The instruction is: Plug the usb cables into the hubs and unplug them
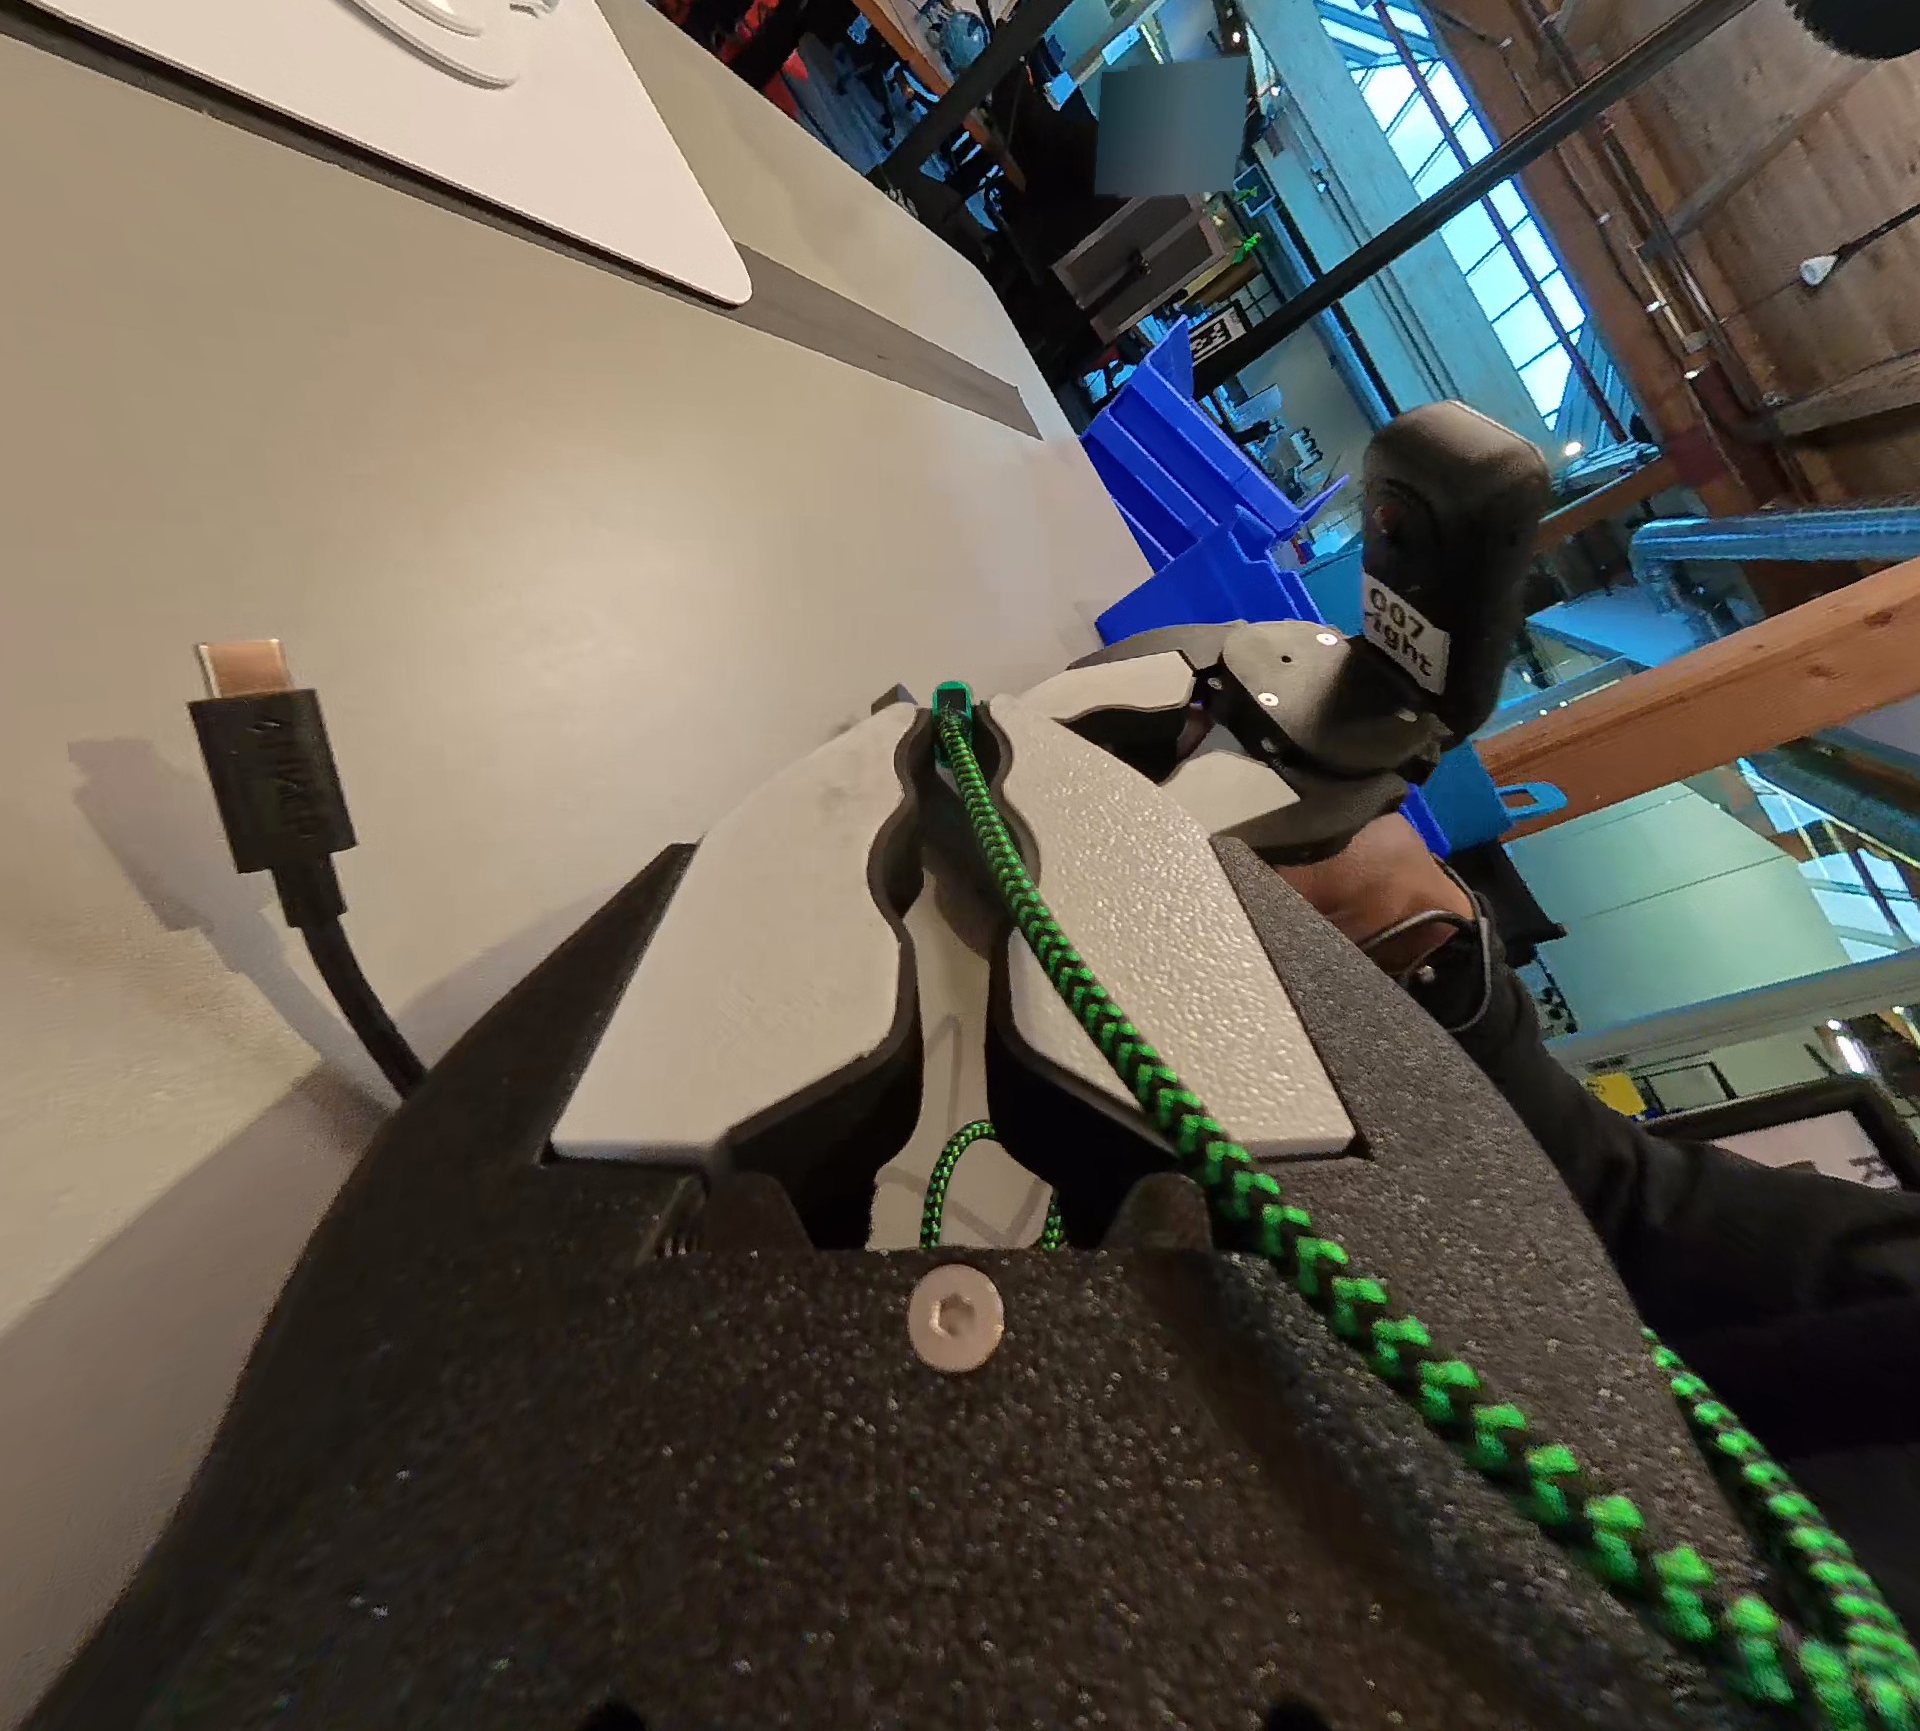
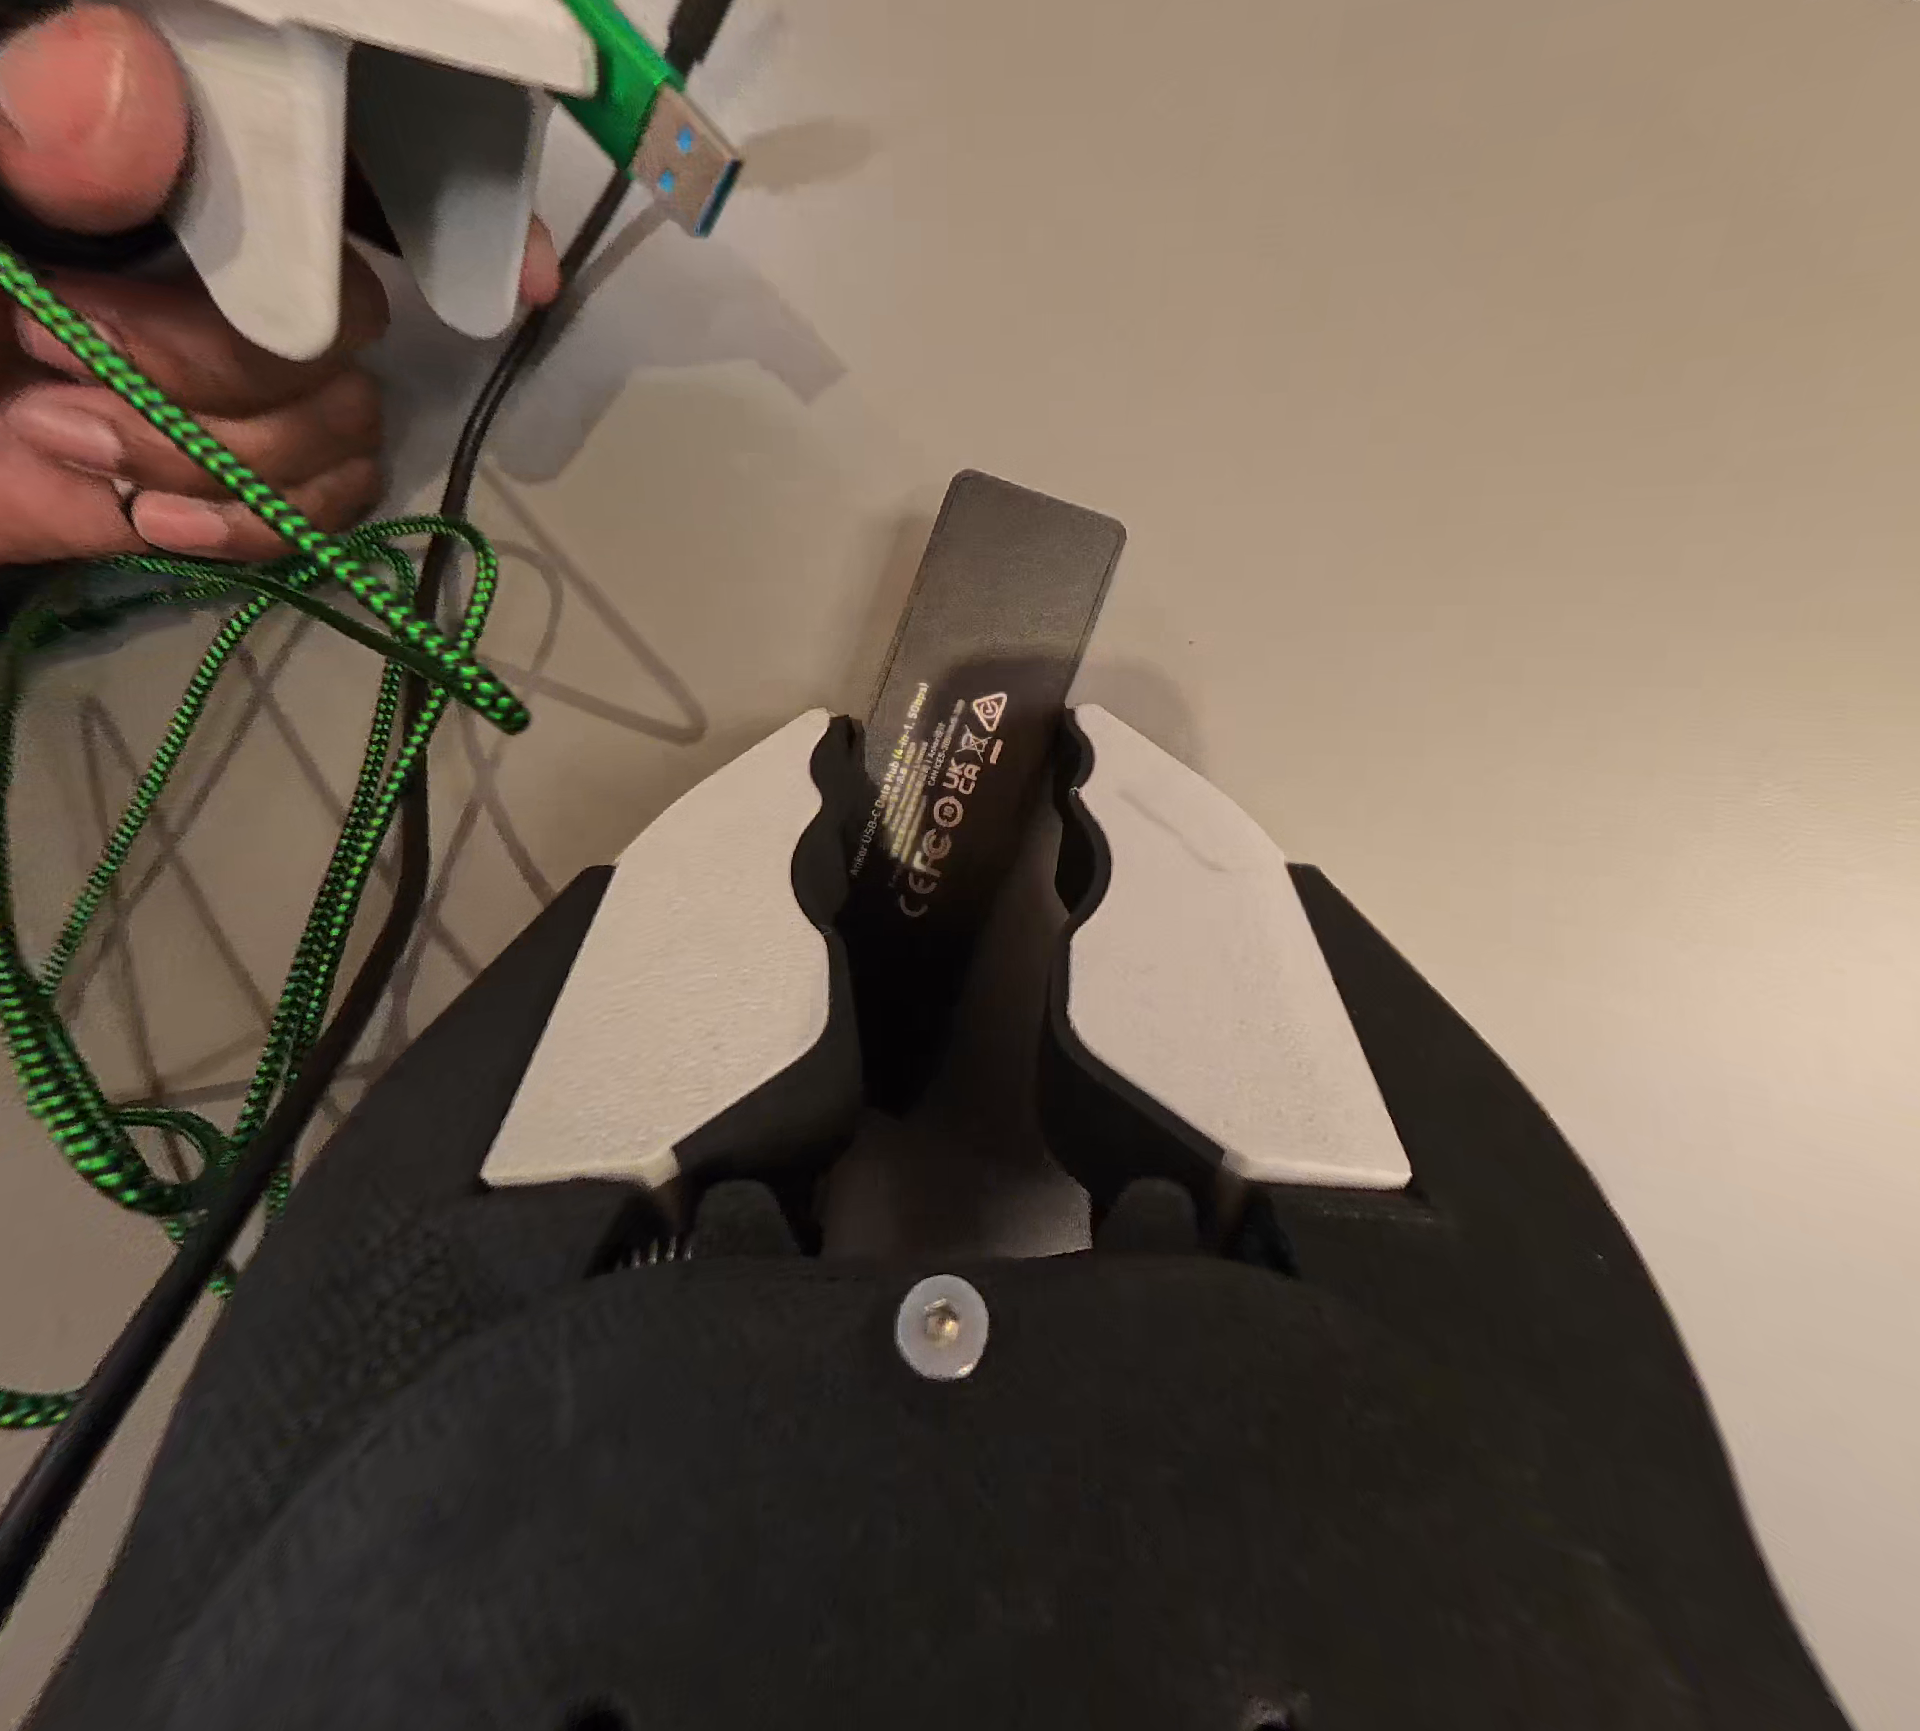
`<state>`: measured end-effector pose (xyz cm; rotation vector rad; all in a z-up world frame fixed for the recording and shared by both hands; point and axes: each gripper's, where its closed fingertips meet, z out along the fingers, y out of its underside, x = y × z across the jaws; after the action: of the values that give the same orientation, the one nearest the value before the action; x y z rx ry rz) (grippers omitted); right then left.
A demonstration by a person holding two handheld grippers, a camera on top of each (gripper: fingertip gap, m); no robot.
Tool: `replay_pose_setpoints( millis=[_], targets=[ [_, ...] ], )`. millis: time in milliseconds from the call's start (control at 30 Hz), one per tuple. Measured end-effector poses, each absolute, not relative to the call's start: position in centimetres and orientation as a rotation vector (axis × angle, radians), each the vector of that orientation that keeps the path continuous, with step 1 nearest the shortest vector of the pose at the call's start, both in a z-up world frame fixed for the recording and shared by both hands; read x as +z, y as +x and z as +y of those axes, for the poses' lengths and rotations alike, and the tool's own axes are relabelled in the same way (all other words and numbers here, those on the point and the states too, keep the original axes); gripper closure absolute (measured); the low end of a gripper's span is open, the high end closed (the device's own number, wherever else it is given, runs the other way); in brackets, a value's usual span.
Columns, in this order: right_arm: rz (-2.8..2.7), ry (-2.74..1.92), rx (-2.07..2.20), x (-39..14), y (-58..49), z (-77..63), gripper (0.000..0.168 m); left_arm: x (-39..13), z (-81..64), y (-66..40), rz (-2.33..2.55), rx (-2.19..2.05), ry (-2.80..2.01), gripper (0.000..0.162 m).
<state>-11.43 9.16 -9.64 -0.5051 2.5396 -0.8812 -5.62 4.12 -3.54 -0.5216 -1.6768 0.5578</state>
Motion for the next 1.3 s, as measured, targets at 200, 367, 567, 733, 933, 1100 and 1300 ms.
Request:
replay_pose_setpoints(
  millis=[200, 367, 567, 733, 933, 1100, 1300],
  targets=[
    [2.246, -0.351, -1.057, -6.0, -10.8, 7.9, 0.132, -2.5, 5.0, -6.3, -1.598, 0.536, -0.453, 0.155],
    [2.1, -0.271, -1.138, -4.3, -10.0, 7.4, 0.131, -1.7, 5.6, -6.7, -1.552, 0.571, -0.422, 0.156],
    [2.075, -0.256, -1.202, -4.1, -9.1, 7.1, 0.132, -1.2, 5.1, -6.3, -1.549, 0.637, -0.357, 0.155],
    [2.117, -0.288, -1.273, -4.0, -8.1, 7.0, 0.132, -0.9, 5.0, -5.9, -1.545, 0.654, -0.287, 0.155],
    [2.254, -0.368, -1.417, -3.9, -7.8, 6.9, 0.133, -0.9, 4.9, -5.7, -1.542, 0.687, -0.257, 0.156],
    [2.365, -0.415, -1.527, -3.8, -7.5, 6.9, 0.132, -0.8, 5.0, -5.6, -1.57, 0.778, -0.285, 0.155],
    [2.393, -0.451, -1.598, -3.5, -7.6, 7.0, 0.132, -0.7, 5.2, -5.7, -1.571, 0.828, -0.328, 0.155]
  ],
)
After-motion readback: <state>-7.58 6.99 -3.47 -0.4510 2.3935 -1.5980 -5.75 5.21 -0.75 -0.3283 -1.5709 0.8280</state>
